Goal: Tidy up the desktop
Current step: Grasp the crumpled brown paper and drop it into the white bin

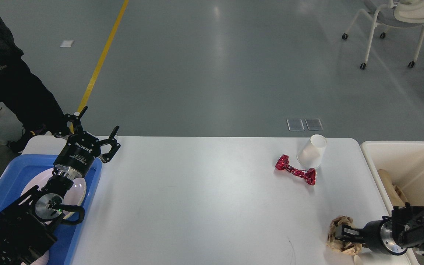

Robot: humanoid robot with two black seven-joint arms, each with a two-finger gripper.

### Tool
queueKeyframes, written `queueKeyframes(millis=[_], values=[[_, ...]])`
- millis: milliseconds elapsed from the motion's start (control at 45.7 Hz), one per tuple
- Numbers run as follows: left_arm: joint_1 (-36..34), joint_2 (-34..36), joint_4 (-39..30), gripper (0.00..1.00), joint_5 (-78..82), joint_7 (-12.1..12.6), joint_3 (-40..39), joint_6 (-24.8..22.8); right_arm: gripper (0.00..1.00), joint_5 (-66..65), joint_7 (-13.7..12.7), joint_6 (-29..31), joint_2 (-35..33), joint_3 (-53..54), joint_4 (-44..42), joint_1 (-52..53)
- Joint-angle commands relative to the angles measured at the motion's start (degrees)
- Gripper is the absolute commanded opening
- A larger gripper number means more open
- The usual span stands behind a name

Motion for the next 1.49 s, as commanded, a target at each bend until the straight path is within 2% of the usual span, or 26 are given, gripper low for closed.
queueKeyframes(millis=[0,66,153,219,285,372,482,569,635,701,810,898,964,1029,1095,1248,1314,1380,1424,1467], values=[[0.0,0.0,0.0,1.0,0.0,0.0,0.0,-0.01,0.0,0.23,-0.04,0.03,-0.55,0.11,0.25,1.02],[0.0,0.0,0.0,1.0,0.0,0.0,0.0,-0.01,0.0,0.15,0.31,0.29,-1.95,-0.77,1.47,2.95],[0.0,0.0,0.0,1.0,0.0,0.0,0.0,-0.01,0.0,-0.64,0.31,2.92,-5.82,-3.84,6.21,11.89],[0.0,0.0,0.0,1.0,-0.08,0.0,0.0,-0.01,0.0,-3.53,0.4,7.48,-7.84,-11.29,11.83,25.32],[0.0,0.0,0.0,1.0,0.0,0.0,-0.09,-0.01,0.0,-7.57,1.45,17.13,-8.46,-20.7,15.62,44.21],[0.0,0.0,0.0,1.0,0.0,0.09,-0.09,-0.09,0.0,-15.04,6.01,32.43,-7.85,-28.1,14.58,62.69],[0.0,0.0,0.0,1.0,-0.08,0.0,-0.09,-0.01,0.0,-20.59,13.22,46.24,-6.88,-28.55,8.7,78.96],[0.44,-0.09,0.0,1.0,-0.08,0.0,-0.26,-0.01,0.0,-25.15,20.59,52.67,-2.94,-28.55,3.51,86.27],[0.79,-0.09,0.0,1.0,-0.17,0.0,-1.14,-0.01,0.0,-28.15,25.79,54.0,-0.82,-28.63,1.05,88.21],[0.96,-0.18,0.0,1.0,-0.17,0.0,-2.19,-0.01,0.0,-29.91,27.56,54.08,-0.46,-28.81,-0.45,89.35],[1.14,-0.35,0.0,1.0,-0.17,0.0,-2.99,-0.01,0.0,-30.26,27.12,53.91,-0.73,-28.9,-0.72,88.57],[1.14,-0.35,0.0,1.0,-0.08,0.0,-2.99,-0.01,0.0,-29.82,25.37,52.68,-1.77,-29.07,-1.07,84.45],[1.14,-0.35,0.0,1.0,-0.08,0.0,-2.99,-0.01,0.0,-28.42,22.56,49.18,-5.9,-28.46,-3.08,76.55],[1.14,-0.35,0.0,1.0,-0.17,0.0,-2.99,-0.01,0.0,-26.32,18.61,43.12,-9.77,-27.93,-8.25,66.1],[1.14,-0.44,0.0,1.0,-0.17,0.0,-2.99,-0.01,0.0,-22.37,15.79,36.79,-11.97,-26.88,-15.9,53.02],[1.14,-0.44,0.0,1.0,-0.17,0.0,-2.99,-0.01,0.0,-4.36,13.67,28.52,-11.63,-20.82,-38.21,13.39],[1.14,-0.44,0.0,1.0,-0.17,0.0,-2.99,-0.01,0.0,3.64,12.09,26.31,-9.18,-18.27,-55.17,-8.41],[1.14,-0.44,0.0,1.0,-0.17,0.0,-2.99,-0.01,0.0,9.09,11.04,25.34,-4.52,-16.16,-64.85,-20.91],[1.14,-0.44,0.0,1.0,-0.17,0.0,-2.99,-0.01,0.0,12.52,9.81,25.26,-2.41,-15.02,-67.16,-25.85],[1.14,-0.44,0.0,1.0,-0.17,0.0,-2.99,-0.01,0.0,14.03,7.18,24.82,-1.61,-14.49,-67.34,-27.18]])
